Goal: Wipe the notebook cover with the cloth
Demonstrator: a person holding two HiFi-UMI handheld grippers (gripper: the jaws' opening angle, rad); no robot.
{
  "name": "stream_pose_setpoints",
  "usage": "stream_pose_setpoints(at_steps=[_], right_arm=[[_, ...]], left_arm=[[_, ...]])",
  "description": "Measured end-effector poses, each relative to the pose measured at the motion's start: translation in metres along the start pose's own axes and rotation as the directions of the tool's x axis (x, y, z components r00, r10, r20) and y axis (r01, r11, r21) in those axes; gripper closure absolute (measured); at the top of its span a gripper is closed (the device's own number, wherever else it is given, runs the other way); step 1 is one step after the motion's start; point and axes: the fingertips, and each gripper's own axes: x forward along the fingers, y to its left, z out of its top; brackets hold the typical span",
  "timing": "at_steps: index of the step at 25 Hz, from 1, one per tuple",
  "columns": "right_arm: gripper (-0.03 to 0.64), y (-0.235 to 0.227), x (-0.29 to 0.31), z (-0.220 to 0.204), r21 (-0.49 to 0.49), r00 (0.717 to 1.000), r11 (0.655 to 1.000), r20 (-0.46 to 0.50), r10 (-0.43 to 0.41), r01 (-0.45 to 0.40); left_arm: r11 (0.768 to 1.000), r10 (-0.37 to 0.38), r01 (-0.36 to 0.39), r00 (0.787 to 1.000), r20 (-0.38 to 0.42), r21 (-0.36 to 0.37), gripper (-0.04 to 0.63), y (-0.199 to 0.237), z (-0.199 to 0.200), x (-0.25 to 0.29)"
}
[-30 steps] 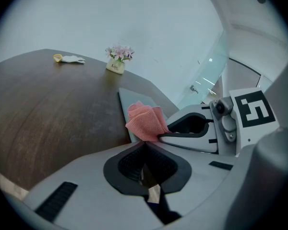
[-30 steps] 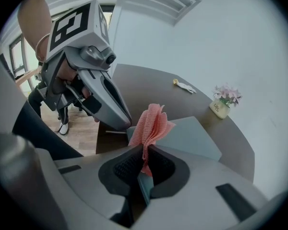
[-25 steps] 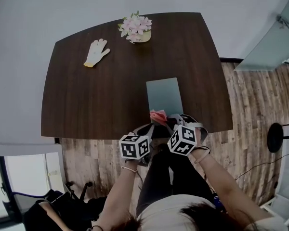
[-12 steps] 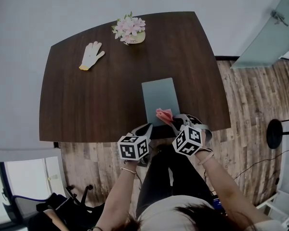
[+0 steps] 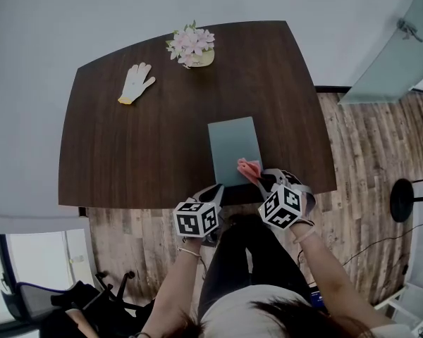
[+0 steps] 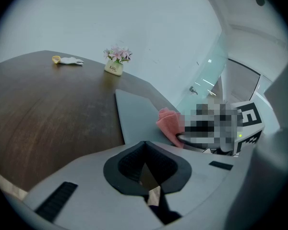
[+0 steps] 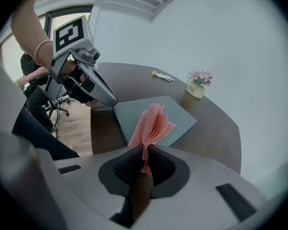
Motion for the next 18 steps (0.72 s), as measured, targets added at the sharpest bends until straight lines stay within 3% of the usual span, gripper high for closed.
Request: stream_pose_setpoints(at_steps=[8, 18], right_arm=[[0.584, -0.014, -0.005, -0.033, 0.014, 0.997, 1.000, -0.074, -0.018, 0.019], [0.584, -0.030, -0.030, -0.053, 0.127, 0.997, 0.990, -0.046, -0.056, 0.061]], left_arm=[[1.000, 0.005, -0.005, 1.000, 0.011, -0.005, 0.577, -0.008, 0.001, -0.001], [0.999, 0.036, -0.037, 0.998, 0.046, 0.009, 0.577, -0.018, 0.014, -0.001]])
